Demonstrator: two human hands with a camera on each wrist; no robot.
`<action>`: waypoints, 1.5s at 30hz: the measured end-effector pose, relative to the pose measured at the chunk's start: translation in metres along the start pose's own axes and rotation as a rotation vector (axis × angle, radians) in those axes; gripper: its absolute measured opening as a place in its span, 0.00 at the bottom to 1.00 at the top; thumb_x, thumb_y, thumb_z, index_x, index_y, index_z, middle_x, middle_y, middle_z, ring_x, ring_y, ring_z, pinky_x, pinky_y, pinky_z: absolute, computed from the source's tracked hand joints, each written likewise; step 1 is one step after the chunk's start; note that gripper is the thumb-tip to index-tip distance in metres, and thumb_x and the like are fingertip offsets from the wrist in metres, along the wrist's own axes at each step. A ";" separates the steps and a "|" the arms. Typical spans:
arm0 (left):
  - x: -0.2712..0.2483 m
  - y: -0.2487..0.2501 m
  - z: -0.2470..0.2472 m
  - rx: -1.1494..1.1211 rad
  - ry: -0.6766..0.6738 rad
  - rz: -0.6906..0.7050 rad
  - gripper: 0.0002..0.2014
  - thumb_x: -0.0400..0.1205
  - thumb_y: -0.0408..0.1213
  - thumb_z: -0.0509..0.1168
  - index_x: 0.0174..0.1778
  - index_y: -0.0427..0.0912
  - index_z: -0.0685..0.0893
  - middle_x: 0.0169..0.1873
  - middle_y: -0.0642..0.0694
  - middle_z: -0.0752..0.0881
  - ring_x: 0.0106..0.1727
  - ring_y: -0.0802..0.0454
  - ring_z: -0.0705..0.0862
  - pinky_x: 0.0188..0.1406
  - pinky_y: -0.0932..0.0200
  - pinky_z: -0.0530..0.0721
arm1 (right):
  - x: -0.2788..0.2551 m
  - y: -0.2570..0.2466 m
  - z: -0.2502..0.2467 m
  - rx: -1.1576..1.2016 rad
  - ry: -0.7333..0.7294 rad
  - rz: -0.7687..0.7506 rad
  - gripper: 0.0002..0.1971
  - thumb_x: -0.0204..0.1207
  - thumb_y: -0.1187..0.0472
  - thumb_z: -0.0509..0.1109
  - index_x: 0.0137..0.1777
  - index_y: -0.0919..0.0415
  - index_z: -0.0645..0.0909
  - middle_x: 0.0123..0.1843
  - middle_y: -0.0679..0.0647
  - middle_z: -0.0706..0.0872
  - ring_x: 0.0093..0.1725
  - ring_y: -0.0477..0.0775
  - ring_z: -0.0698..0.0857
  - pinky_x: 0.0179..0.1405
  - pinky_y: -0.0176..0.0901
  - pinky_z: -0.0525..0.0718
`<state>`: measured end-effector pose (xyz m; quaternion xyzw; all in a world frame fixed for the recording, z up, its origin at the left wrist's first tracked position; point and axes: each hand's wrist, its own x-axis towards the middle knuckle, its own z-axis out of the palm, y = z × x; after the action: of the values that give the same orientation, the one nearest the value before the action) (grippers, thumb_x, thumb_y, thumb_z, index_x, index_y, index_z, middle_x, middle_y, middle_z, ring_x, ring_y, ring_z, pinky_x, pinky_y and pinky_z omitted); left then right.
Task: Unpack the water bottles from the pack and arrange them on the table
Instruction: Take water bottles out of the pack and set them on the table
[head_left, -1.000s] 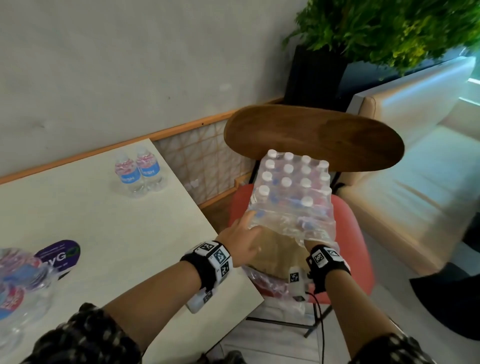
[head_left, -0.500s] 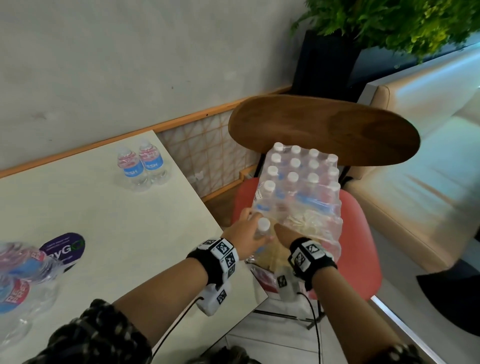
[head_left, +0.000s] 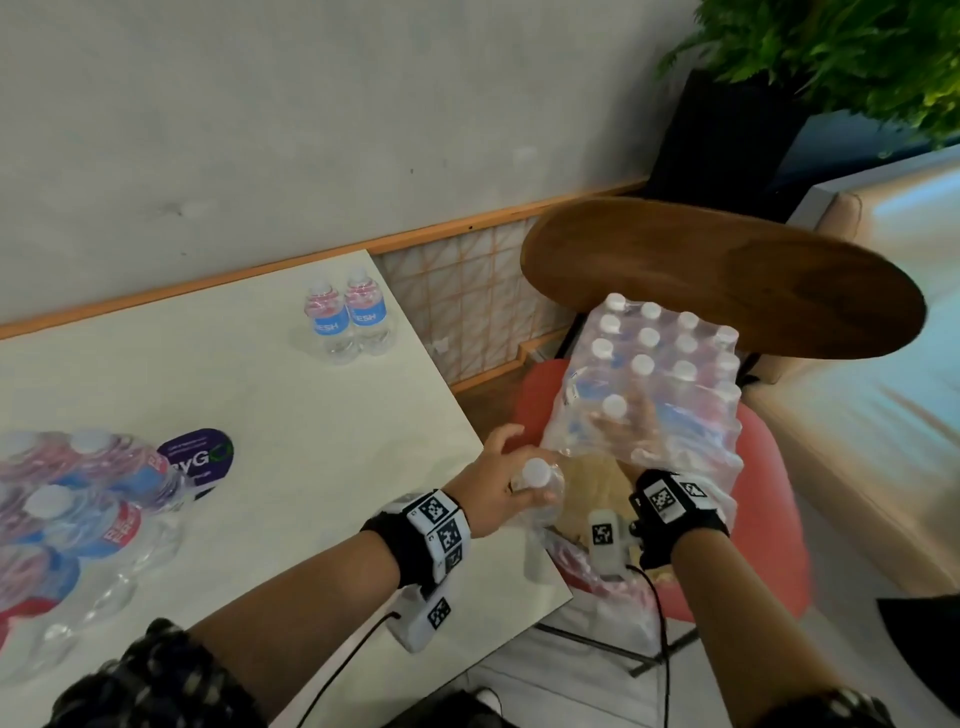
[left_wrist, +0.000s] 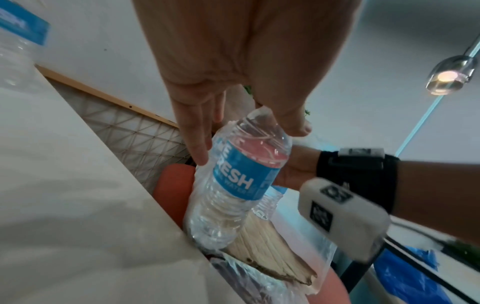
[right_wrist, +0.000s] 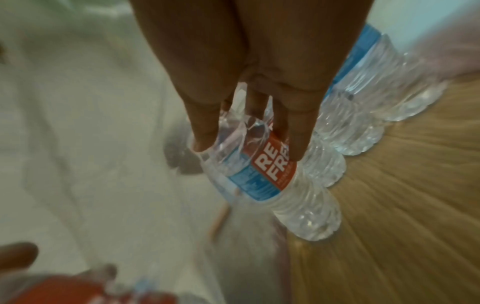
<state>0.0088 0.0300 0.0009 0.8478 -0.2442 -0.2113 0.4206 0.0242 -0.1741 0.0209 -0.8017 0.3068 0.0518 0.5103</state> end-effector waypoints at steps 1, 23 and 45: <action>-0.008 -0.001 -0.005 -0.028 0.008 0.008 0.23 0.78 0.48 0.70 0.70 0.52 0.77 0.77 0.48 0.60 0.77 0.53 0.66 0.72 0.64 0.63 | -0.004 0.011 0.003 0.020 0.023 0.008 0.29 0.79 0.59 0.69 0.76 0.68 0.65 0.71 0.62 0.73 0.67 0.59 0.74 0.70 0.54 0.71; -0.267 -0.118 -0.166 0.289 -0.136 -0.229 0.22 0.80 0.56 0.64 0.70 0.57 0.75 0.65 0.55 0.81 0.62 0.53 0.80 0.58 0.60 0.75 | -0.174 0.004 0.181 0.055 -0.230 -0.450 0.18 0.73 0.63 0.75 0.47 0.34 0.81 0.52 0.50 0.87 0.55 0.60 0.85 0.55 0.57 0.82; -0.419 -0.186 -0.239 0.130 -0.079 -0.420 0.22 0.76 0.43 0.74 0.62 0.65 0.77 0.64 0.61 0.80 0.63 0.62 0.78 0.58 0.77 0.74 | -0.198 -0.020 0.271 -0.036 -0.368 -0.470 0.12 0.74 0.51 0.73 0.53 0.33 0.78 0.57 0.46 0.85 0.59 0.61 0.83 0.60 0.64 0.83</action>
<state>-0.1444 0.5224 0.0459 0.8964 -0.0917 -0.3112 0.3020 -0.0619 0.1488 -0.0131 -0.8367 0.0141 0.0824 0.5412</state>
